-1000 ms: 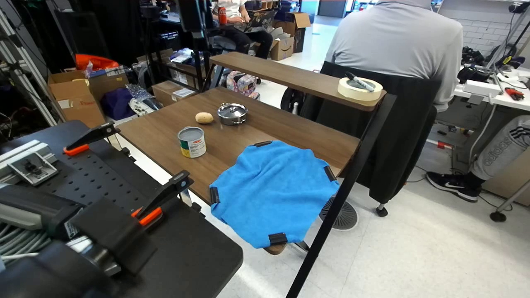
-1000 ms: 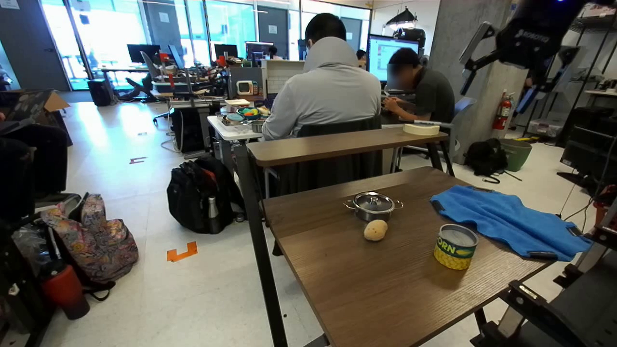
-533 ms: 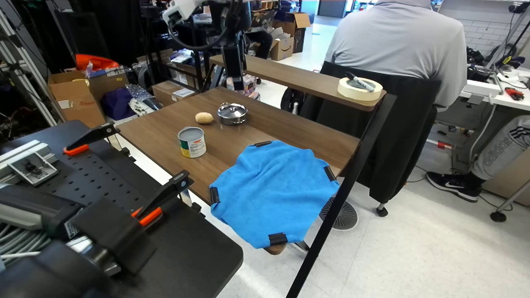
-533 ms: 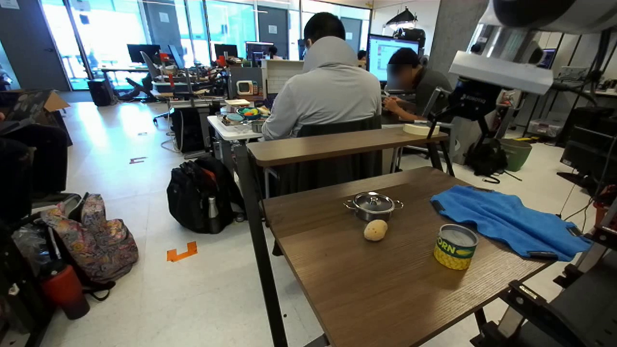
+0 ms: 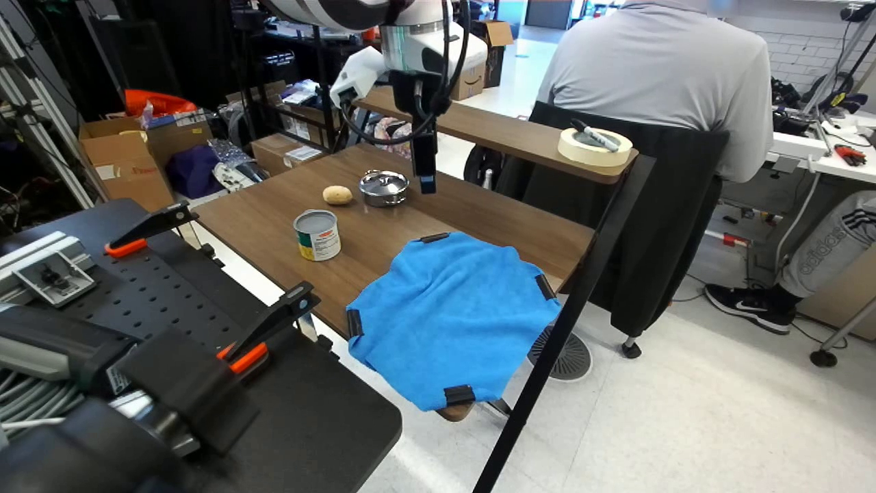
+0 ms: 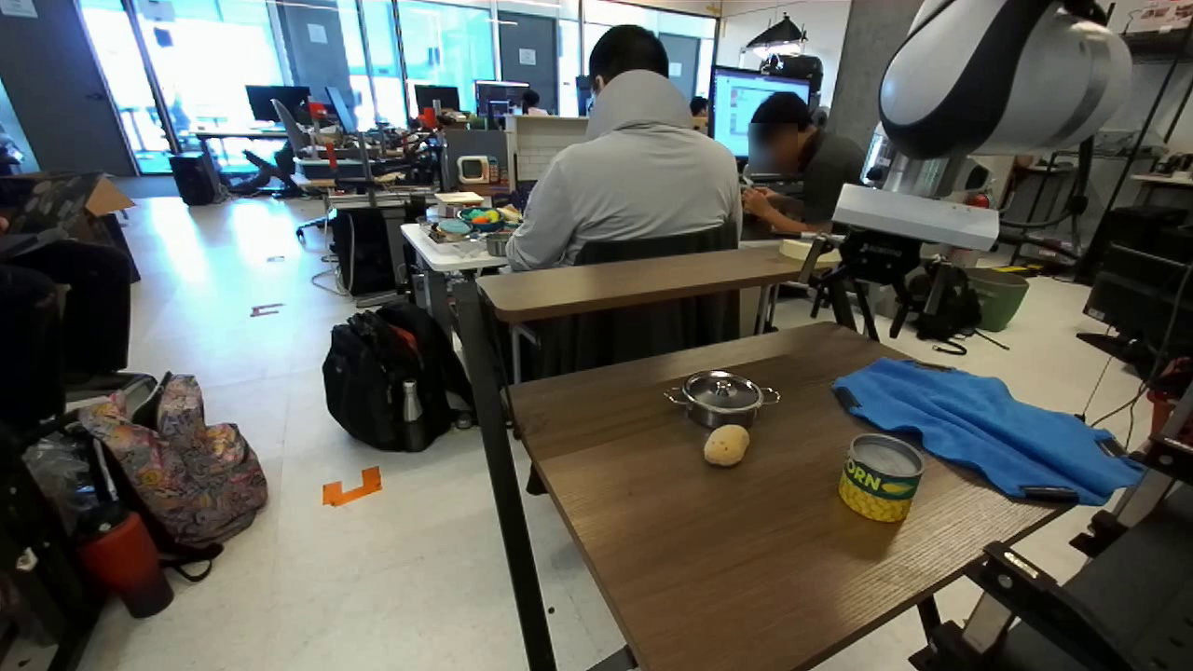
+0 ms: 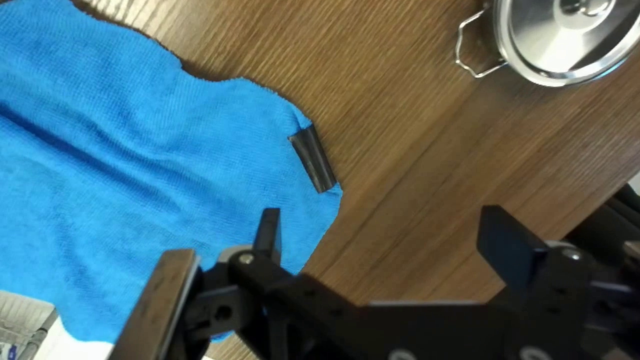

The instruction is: Fold the top left corner of the blue towel towards the center

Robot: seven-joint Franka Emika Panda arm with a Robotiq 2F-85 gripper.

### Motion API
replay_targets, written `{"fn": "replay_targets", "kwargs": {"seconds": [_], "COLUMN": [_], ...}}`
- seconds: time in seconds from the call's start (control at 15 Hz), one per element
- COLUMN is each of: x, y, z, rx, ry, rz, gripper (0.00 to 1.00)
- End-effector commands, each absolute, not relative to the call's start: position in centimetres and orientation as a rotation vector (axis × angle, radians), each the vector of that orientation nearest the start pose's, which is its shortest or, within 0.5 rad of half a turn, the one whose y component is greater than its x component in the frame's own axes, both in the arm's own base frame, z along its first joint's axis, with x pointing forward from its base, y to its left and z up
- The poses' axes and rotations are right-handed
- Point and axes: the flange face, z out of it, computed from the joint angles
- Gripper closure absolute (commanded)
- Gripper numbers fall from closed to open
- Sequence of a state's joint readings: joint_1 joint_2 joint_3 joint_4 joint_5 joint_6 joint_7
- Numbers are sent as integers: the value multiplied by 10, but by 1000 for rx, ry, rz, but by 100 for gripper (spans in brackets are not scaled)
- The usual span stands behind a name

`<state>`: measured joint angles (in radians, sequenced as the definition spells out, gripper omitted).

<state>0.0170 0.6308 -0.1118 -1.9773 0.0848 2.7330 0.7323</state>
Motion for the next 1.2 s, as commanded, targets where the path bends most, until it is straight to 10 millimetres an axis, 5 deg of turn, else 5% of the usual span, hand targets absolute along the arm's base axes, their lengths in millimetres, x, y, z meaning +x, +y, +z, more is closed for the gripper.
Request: {"fn": "replay_targets", "kwargs": {"seconds": [0.0,0.87,0.93,1.0,1.13], "x": [632,634,636,637,639], "y": [-73,-77,-76,-75,-73], "z": [137,68,65,63,59], "rx": [-2898,-2979,-2978,-2978,-2982], "ry": [1261,1150,1145,1139,1126], "rz": [-149,-22,-15,-17,-18], "gripper": [0,0,2,27,29]}}
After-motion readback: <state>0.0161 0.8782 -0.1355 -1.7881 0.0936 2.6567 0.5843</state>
